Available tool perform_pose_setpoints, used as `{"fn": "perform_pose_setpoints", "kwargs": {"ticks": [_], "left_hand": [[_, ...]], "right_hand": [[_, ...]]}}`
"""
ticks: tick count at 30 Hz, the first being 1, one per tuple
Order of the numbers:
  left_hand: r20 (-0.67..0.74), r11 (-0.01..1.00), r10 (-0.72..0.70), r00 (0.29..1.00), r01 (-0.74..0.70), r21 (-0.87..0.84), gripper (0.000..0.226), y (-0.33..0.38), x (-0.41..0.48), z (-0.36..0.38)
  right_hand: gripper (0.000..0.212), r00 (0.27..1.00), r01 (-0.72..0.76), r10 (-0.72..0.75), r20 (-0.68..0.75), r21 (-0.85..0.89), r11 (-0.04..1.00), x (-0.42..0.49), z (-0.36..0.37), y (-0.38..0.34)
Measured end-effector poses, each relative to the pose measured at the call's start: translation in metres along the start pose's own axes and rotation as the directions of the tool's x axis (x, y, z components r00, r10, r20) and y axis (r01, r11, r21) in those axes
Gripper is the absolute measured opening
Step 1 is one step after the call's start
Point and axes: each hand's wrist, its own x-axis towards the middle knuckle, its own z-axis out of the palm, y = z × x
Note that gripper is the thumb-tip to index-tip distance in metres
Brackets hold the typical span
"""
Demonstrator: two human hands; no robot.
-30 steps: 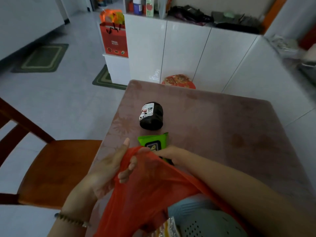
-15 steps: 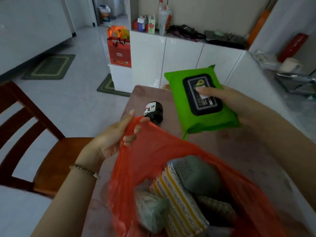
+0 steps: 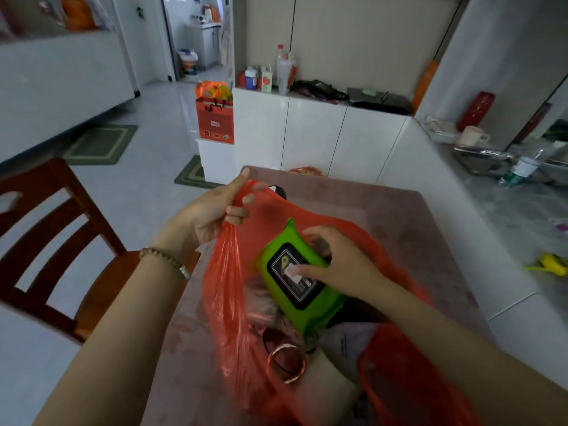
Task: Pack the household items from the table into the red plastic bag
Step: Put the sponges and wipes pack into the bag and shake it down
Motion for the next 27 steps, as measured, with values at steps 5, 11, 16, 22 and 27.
{"fn": "perform_pose_setpoints", "kwargs": {"ticks": [5, 11, 16, 22, 27], "left_hand": [[-0.025, 1.000, 0.014, 1.000, -0.014, -0.021, 0.050, -0.006, 0.011, -0.004], [-0.023, 0.985, -0.071, 0.997, 0.067, -0.157, 0.047, -0.020, 0.046, -0.028], [-0.043, 0.958, -0.167, 0.985, 0.152, -0.245, 0.053, -0.046, 0.077, -0.049], [-0.005, 0.926, -0.301, 0.954, 0.291, -0.240, 0.071, -0.068, 0.123, -0.077], [0.027, 0.903, -0.367, 0.930, 0.363, -0.229, 0.080, -0.085, 0.144, -0.095]], "right_hand": [[0.033, 0.998, -0.025, 0.012, 0.064, 0.198, 0.980, 0.008, -0.030, 0.008], [0.018, 0.998, -0.001, 0.025, -0.054, 0.415, 0.910, 0.060, -0.065, 0.001], [0.060, 0.966, -0.257, 0.242, 0.089, 0.409, 0.876, 0.169, -0.044, 0.022], [0.095, 0.832, -0.554, 0.511, 0.214, 0.319, 0.769, 0.295, 0.033, 0.081], [0.119, 0.794, -0.606, 0.580, 0.184, 0.320, 0.728, 0.376, 0.082, 0.118]]}}
